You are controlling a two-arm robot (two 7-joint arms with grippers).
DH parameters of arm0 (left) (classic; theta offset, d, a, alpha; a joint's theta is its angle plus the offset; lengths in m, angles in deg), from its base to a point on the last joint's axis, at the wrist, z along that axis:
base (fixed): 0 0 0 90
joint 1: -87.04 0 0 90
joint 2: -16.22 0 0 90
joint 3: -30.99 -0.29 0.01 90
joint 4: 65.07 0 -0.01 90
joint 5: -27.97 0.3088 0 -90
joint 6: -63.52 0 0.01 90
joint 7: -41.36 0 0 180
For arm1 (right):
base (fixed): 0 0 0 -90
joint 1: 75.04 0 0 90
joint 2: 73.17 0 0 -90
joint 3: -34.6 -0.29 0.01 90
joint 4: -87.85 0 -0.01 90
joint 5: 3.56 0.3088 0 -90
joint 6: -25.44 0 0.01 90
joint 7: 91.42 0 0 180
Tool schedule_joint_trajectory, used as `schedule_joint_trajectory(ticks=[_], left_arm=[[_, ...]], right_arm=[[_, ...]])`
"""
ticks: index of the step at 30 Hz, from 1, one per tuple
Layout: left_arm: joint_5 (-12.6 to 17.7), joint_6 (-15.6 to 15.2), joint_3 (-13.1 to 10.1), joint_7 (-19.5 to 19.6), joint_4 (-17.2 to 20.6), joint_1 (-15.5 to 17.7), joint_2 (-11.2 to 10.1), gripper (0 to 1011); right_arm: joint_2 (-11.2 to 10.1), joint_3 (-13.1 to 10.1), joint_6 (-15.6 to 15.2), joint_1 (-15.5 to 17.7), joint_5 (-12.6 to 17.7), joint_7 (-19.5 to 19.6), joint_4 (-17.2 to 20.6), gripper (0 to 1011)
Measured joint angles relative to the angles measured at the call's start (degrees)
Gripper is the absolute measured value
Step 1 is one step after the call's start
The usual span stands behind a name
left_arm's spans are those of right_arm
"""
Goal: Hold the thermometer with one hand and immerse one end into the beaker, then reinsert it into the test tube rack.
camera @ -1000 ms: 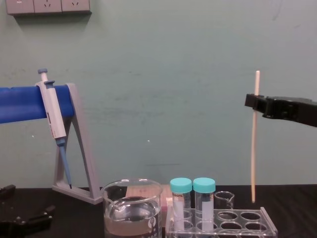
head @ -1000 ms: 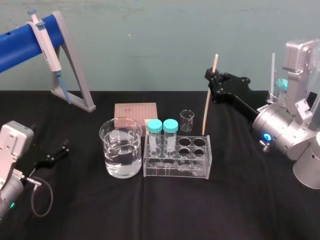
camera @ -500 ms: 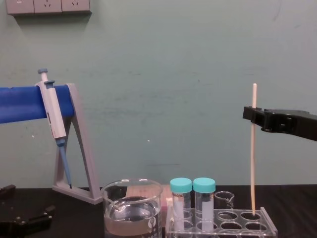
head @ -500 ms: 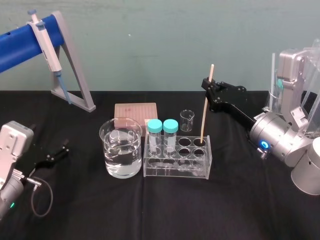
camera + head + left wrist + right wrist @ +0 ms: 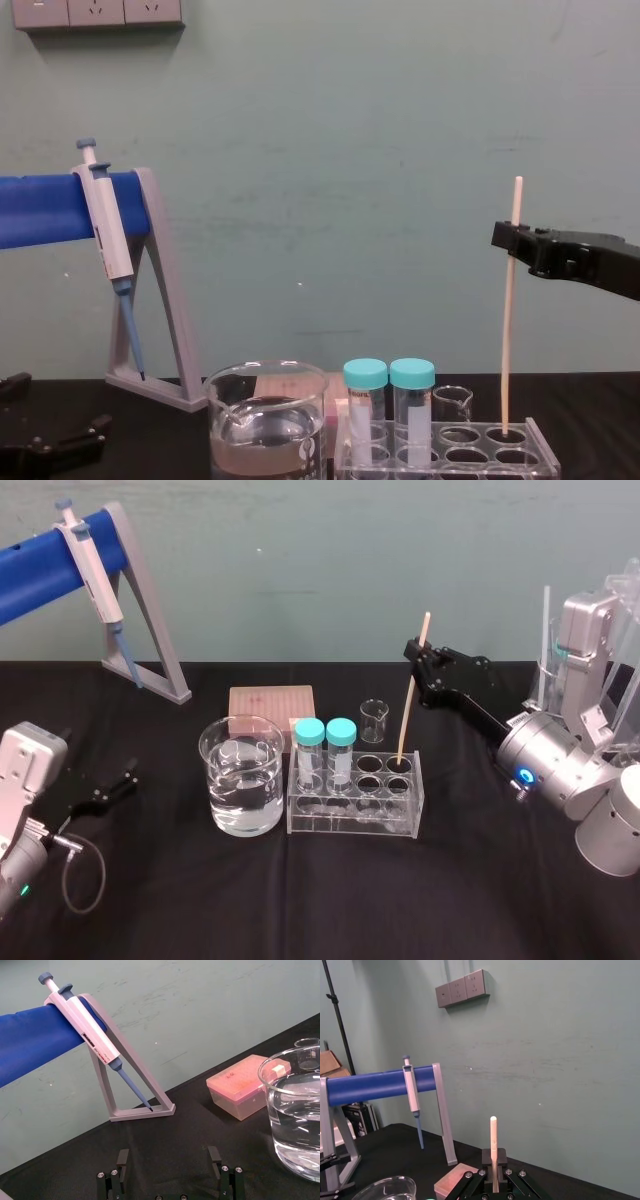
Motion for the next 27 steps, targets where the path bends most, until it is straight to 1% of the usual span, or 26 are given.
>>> schedule_joint_trajectory(ticks=[17, 27], left_arm=[[0.0, 0.0, 0.0, 0.0, 0.0, 0.0, 0.0, 1004], [0.0, 0.0, 0.0, 0.0, 0.0, 0.0, 0.0, 1004]], right_arm=[[0.76, 0.54, -0.02, 0.06, -1.06, -0.31, -2.55, 55], [1.34, 0.55, 1.3, 0.2, -2.04, -0.44, -4.98, 55]])
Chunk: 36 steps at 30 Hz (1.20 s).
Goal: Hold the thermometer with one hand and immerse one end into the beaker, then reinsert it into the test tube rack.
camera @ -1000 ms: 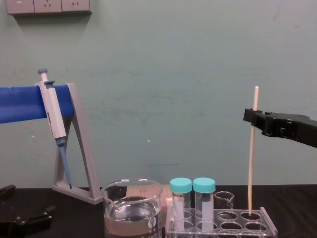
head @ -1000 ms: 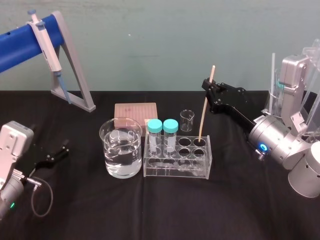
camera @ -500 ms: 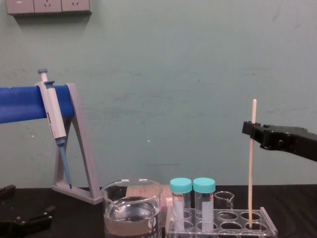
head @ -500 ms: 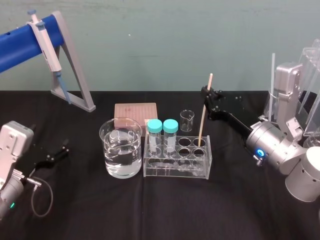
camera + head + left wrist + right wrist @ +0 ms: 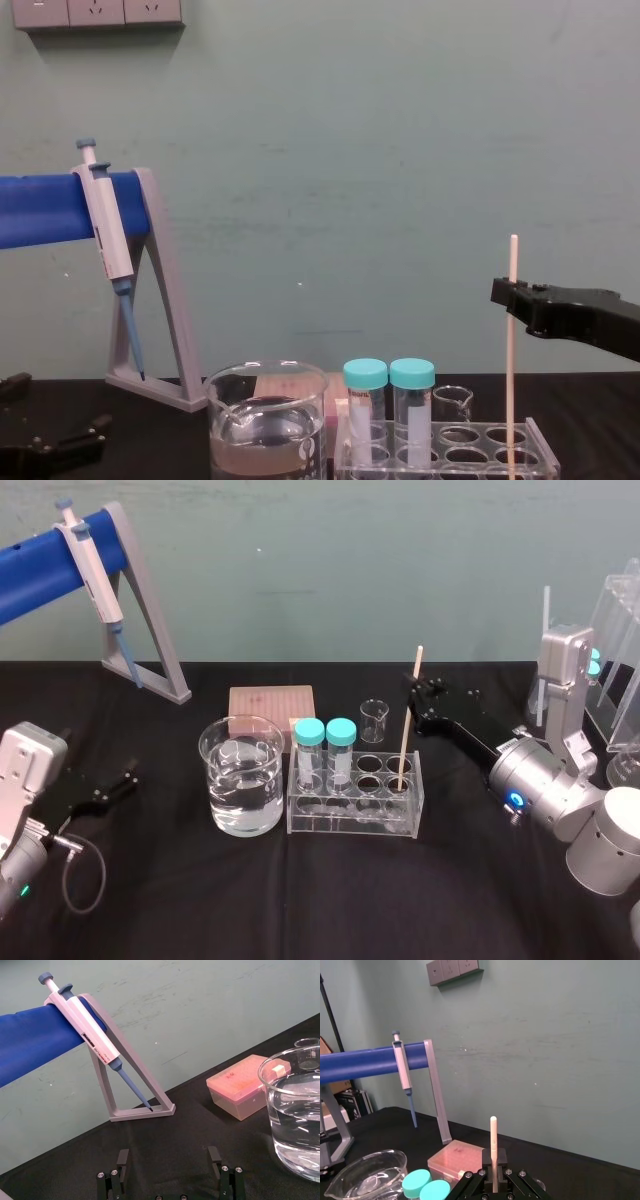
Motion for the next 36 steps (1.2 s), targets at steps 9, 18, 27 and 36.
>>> schedule_joint_trajectory(ticks=[9, 18, 27, 36], left_arm=[[0.0, 0.0, 0.0, 0.0, 0.0, 0.0, 0.0, 1004], [0.0, 0.0, 0.0, 0.0, 0.0, 0.0, 0.0, 1004], [0.0, 0.0, 0.0, 0.0, 0.0, 0.0, 0.0, 1004], [0.0, 0.0, 0.0, 0.0, 0.0, 0.0, 0.0, 1004]], right_arm=[[0.51, -0.19, 0.36, -0.29, -0.46, -0.29, -1.31, 55], [0.8, -0.59, 0.0, -0.23, -0.83, 0.07, -1.35, 120], [1.02, -0.94, -0.41, 0.03, -1.24, 0.8, -1.12, 384], [1.09, -1.34, -0.45, 0.38, -1.39, 0.93, -0.78, 692]])
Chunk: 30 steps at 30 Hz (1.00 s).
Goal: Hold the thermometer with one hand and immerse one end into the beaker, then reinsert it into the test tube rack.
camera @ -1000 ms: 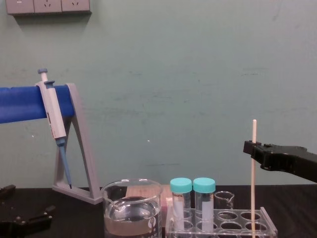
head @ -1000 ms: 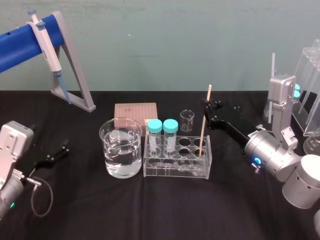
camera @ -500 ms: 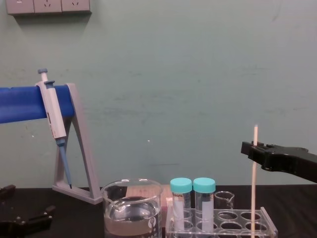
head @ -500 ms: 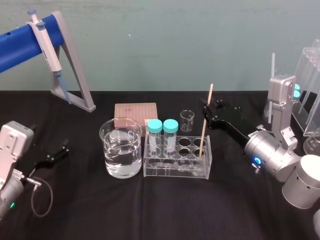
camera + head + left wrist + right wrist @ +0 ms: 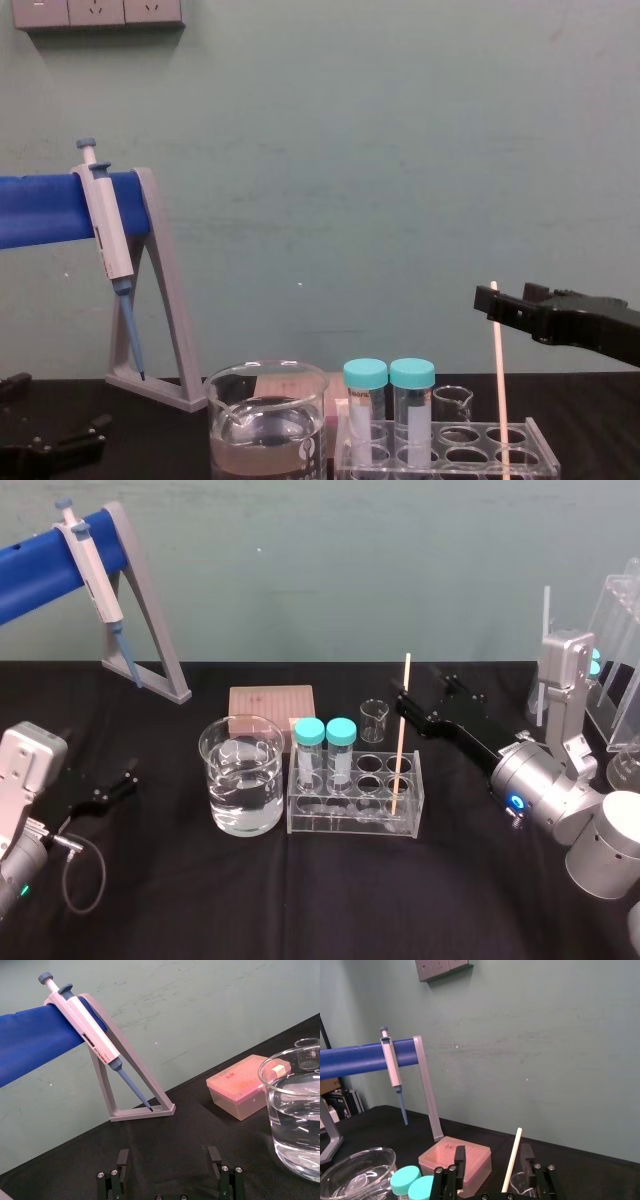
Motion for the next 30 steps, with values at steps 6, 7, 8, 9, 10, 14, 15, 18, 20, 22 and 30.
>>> schedule_joint_trajectory(ticks=[6, 7, 8, 9, 10, 14, 15, 18, 20, 22, 30], left_arm=[[0.0, 0.0, 0.0, 0.0, 0.0, 0.0, 0.0, 1004], [0.0, 0.0, 0.0, 0.0, 0.0, 0.0, 0.0, 1004], [0.0, 0.0, 0.0, 0.0, 0.0, 0.0, 0.0, 1004], [0.0, 0.0, 0.0, 0.0, 0.0, 0.0, 0.0, 1004], [0.0, 0.0, 0.0, 0.0, 0.0, 0.0, 0.0, 1004], [0.0, 0.0, 0.0, 0.0, 0.0, 0.0, 0.0, 1004], [0.0, 0.0, 0.0, 0.0, 0.0, 0.0, 0.0, 1004], [0.0, 0.0, 0.0, 0.0, 0.0, 0.0, 0.0, 1004], [0.0, 0.0, 0.0, 0.0, 0.0, 0.0, 0.0, 1004], [0.0, 0.0, 0.0, 0.0, 0.0, 0.0, 0.0, 1003], [0.0, 0.0, 0.0, 0.0, 0.0, 0.0, 0.0, 1004]], right_arm=[[-0.44, -0.56, 0.03, 0.83, -1.5, 2.16, 2.76, 841], [-0.62, -0.83, 0.25, 1.34, -2.91, 3.91, 4.21, 892], [-0.66, -1.07, 0.4, 1.68, -3.75, 5.13, 5.02, 912], [-0.61, -1.39, 0.61, 2.1, -4.65, 6.49, 5.87, 938], [-0.36, -1.96, 1.06, 3.06, -6.66, 9.58, 7.41, 957], [0.63, -3.07, 1.57, 5.22, -11.87, 17.25, 9.77, 1003], [0.91, -3.26, 1.55, 5.6, -12.56, 18.36, 10.02, 1003], [1.71, -3.76, 1.08, 6.78, -14.26, 20.88, 9.98, 1002], [2.15, -3.86, 0.67, 7.3, -14.85, 21.3, 8.93, 1002], [2.57, -3.86, 0.37, 7.66, -15.04, 21.24, 7.3, 1003], [3.73, -4.04, -0.55, 8.14, -15.61, 20.22, 3.14, 1003]])
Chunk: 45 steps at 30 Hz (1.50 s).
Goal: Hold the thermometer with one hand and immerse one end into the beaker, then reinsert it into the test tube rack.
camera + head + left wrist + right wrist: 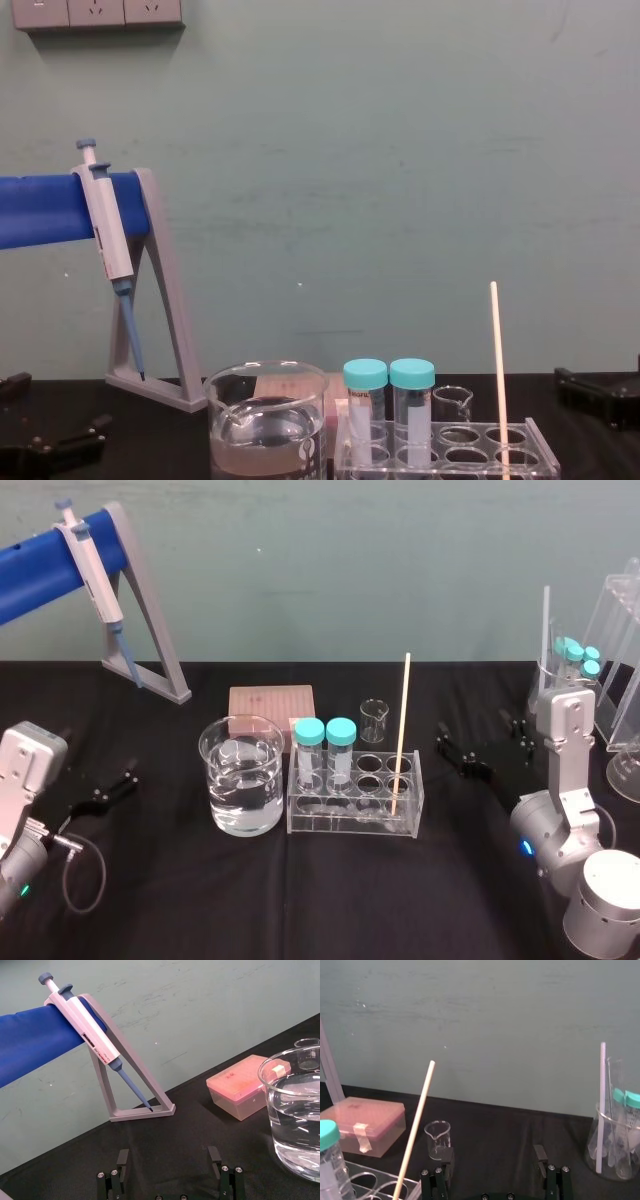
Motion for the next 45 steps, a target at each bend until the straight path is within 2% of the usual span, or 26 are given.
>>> schedule_joint_trajectory(ticks=[45], left_arm=[[0.0, 0.0, 0.0, 0.0, 0.0, 0.0, 0.0, 1004]], right_arm=[[-0.05, 0.04, 0.02, -0.03, 0.03, -0.13, 0.07, 1003]])
